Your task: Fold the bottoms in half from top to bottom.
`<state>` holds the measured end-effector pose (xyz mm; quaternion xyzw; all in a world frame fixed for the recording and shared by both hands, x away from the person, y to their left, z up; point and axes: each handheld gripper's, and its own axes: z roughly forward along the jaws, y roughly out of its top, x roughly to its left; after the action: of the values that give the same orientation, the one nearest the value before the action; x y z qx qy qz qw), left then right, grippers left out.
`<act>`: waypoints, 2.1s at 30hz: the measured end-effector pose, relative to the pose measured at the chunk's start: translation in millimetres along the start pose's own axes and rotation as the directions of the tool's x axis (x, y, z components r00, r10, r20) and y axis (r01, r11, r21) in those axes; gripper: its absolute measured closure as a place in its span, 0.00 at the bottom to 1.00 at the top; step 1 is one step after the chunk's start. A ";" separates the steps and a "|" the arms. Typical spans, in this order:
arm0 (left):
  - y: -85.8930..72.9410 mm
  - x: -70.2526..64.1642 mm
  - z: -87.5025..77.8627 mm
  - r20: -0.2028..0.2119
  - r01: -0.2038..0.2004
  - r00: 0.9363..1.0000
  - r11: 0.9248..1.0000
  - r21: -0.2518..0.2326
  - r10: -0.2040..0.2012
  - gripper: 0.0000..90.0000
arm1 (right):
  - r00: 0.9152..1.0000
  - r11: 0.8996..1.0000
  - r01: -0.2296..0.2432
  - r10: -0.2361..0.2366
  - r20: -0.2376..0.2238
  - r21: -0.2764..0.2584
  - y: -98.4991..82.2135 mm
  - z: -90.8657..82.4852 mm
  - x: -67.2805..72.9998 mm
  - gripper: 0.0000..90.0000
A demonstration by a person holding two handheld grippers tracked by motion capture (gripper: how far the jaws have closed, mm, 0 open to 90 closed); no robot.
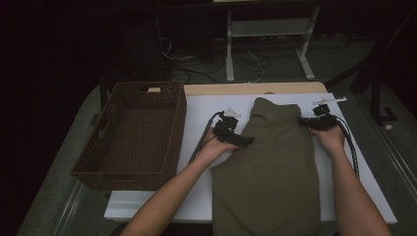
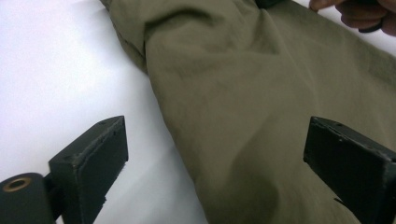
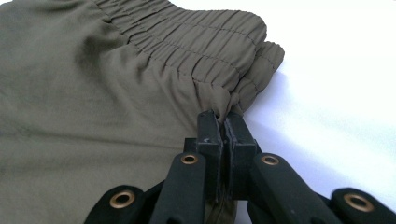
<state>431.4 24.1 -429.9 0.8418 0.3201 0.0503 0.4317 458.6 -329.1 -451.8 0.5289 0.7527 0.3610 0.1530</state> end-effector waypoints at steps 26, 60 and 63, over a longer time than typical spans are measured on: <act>50.5 37.4 38.1 -0.063 0.092 0.994 0.996 -0.017 -0.093 0.35 | 1.000 1.000 -0.002 0.002 -0.007 -0.003 -0.5 0.0 -1.1 0.95; 67.0 49.4 93.0 -0.076 0.113 0.992 0.984 0.139 -0.104 0.67 | 1.000 1.000 -0.006 0.006 -0.025 0.000 -2.1 2.4 -4.5 0.95; 66.3 49.1 92.6 -0.055 0.132 0.991 0.980 0.146 -0.125 0.75 | 1.000 1.000 -0.009 0.009 -0.026 0.001 -2.2 2.5 -4.7 0.95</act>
<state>536.6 -39.6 -446.6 0.8479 0.3866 0.0172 0.3624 460.4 -332.8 -455.8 0.5274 0.7525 0.3683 0.1413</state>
